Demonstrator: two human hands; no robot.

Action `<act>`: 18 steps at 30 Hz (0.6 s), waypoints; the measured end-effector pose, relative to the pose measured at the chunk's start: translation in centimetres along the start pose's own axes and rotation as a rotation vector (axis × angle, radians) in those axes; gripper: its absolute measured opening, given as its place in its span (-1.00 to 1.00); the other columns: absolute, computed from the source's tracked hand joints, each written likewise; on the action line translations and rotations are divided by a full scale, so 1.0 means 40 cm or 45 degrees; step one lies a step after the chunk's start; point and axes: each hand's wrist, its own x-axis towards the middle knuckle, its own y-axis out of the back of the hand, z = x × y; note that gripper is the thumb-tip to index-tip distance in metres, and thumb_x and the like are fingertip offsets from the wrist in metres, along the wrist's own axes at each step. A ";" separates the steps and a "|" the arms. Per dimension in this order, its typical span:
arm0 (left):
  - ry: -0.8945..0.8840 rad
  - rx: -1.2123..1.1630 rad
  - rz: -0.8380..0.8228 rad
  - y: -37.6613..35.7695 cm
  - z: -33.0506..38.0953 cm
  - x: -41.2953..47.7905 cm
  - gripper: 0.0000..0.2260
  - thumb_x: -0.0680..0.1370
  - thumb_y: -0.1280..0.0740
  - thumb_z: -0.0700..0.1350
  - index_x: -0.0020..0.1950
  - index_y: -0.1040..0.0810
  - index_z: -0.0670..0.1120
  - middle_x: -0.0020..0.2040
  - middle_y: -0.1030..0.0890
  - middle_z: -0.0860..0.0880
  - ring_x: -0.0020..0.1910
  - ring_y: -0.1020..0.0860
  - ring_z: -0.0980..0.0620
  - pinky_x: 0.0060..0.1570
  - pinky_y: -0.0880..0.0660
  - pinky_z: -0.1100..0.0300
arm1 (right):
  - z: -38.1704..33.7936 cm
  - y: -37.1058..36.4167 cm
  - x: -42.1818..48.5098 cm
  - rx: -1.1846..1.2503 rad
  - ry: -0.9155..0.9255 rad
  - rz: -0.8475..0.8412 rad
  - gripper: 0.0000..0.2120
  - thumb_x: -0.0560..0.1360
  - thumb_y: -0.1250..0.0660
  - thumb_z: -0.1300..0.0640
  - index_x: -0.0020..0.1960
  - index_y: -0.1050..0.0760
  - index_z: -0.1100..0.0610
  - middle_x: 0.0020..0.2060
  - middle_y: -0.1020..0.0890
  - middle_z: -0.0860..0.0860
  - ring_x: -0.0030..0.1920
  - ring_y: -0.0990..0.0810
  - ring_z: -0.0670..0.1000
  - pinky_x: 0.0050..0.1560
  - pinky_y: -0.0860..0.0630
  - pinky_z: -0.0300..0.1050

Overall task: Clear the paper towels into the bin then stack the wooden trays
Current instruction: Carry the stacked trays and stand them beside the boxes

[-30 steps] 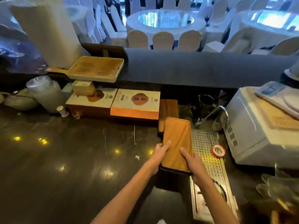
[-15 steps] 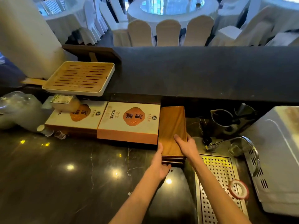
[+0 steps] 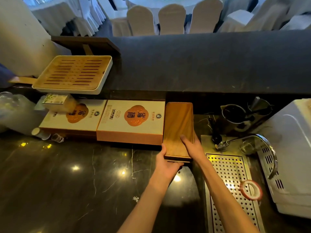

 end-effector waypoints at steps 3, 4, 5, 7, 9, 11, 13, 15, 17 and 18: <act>-0.038 0.025 0.014 -0.017 0.015 0.009 -0.56 0.55 -0.26 0.19 0.22 -0.49 -0.13 0.15 -0.56 -0.26 0.23 -0.45 -0.35 0.33 -0.20 -0.40 | -0.009 -0.003 0.010 0.031 0.022 -0.001 -0.30 0.46 -0.34 -0.22 0.50 -0.16 -0.08 0.18 -0.46 -0.09 0.09 -0.49 -0.05 0.05 -0.44 -0.12; -0.037 0.027 0.035 -0.023 0.020 0.012 -0.53 0.54 -0.24 0.22 0.26 -0.48 -0.12 0.18 -0.54 -0.25 0.30 -0.39 -0.36 0.37 -0.09 -0.43 | -0.010 -0.004 0.010 0.052 0.019 -0.004 -0.29 0.45 -0.34 -0.22 0.51 -0.15 -0.08 0.17 -0.46 -0.10 0.08 -0.49 -0.05 0.05 -0.43 -0.12; -0.039 0.031 0.046 -0.027 0.024 0.014 -0.48 0.54 -0.23 0.24 0.31 -0.45 -0.12 0.24 -0.51 -0.26 0.37 -0.33 -0.37 0.39 -0.01 -0.43 | -0.013 -0.003 0.009 0.084 0.015 -0.015 -0.26 0.44 -0.35 -0.23 0.51 -0.14 -0.09 0.18 -0.46 -0.10 0.08 -0.50 -0.05 0.05 -0.44 -0.12; -0.035 0.038 0.086 -0.027 0.021 0.016 -0.43 0.54 -0.22 0.27 0.37 -0.39 -0.11 0.26 -0.49 -0.27 0.43 -0.26 -0.37 0.40 -0.04 -0.42 | -0.014 0.004 0.009 0.181 0.007 -0.065 -0.18 0.37 -0.37 -0.30 0.51 -0.14 -0.10 0.22 -0.48 -0.07 0.09 -0.54 -0.06 0.08 -0.48 -0.09; -0.053 -0.001 0.119 -0.017 0.013 0.017 -0.41 0.53 -0.24 0.26 0.40 -0.38 -0.12 0.18 -0.51 -0.25 0.42 -0.27 -0.37 0.38 -0.10 -0.41 | -0.008 0.008 0.009 0.247 -0.018 -0.111 -0.12 0.32 -0.39 -0.32 0.52 -0.13 -0.10 0.27 -0.48 -0.03 0.14 -0.55 -0.03 0.14 -0.52 -0.03; -0.065 -0.064 0.120 -0.015 0.016 0.020 -0.37 0.52 -0.27 0.25 0.44 -0.36 -0.13 0.30 -0.47 -0.28 0.45 -0.24 -0.39 0.39 -0.04 -0.43 | 0.001 0.007 0.012 0.265 -0.033 -0.103 -0.09 0.31 -0.42 -0.29 0.53 -0.11 -0.11 0.29 -0.48 -0.03 0.20 -0.54 0.02 0.21 -0.51 0.06; -0.036 -0.044 0.136 -0.032 0.031 0.021 -0.34 0.52 -0.27 0.25 0.47 -0.32 -0.14 0.44 -0.36 -0.30 0.49 -0.16 -0.40 0.42 0.06 -0.42 | 0.003 0.009 0.012 0.294 -0.020 -0.088 -0.09 0.30 -0.44 -0.25 0.53 -0.10 -0.12 0.27 -0.49 -0.05 0.18 -0.54 0.00 0.15 -0.52 0.00; -0.017 -0.041 0.175 -0.043 0.026 0.007 -0.38 0.54 -0.27 0.22 0.46 -0.32 -0.12 0.44 -0.34 -0.29 0.49 -0.16 -0.39 0.42 0.07 -0.41 | -0.001 0.013 0.015 0.382 -0.066 -0.133 -0.11 0.31 -0.47 -0.20 0.53 -0.13 -0.13 0.27 -0.51 -0.03 0.16 -0.57 0.01 0.12 -0.54 0.00; -0.103 0.053 0.170 -0.030 0.007 -0.001 -0.51 0.55 -0.30 0.14 0.38 -0.38 -0.09 0.32 -0.47 -0.26 0.43 -0.28 -0.37 0.41 -0.11 -0.37 | 0.007 0.011 0.017 0.506 -0.114 -0.169 -0.13 0.29 -0.50 -0.20 0.50 -0.19 -0.15 0.28 -0.54 0.01 0.17 -0.59 0.06 0.17 -0.56 0.10; -0.200 0.222 0.154 -0.022 0.000 0.008 -0.57 0.55 -0.32 0.07 0.37 -0.41 -0.07 0.23 -0.56 -0.22 0.39 -0.36 -0.34 0.39 -0.26 -0.32 | 0.007 0.009 0.019 0.495 -0.103 -0.157 -0.11 0.26 -0.51 -0.24 0.49 -0.21 -0.16 0.26 -0.55 0.00 0.17 -0.60 0.06 0.18 -0.55 0.13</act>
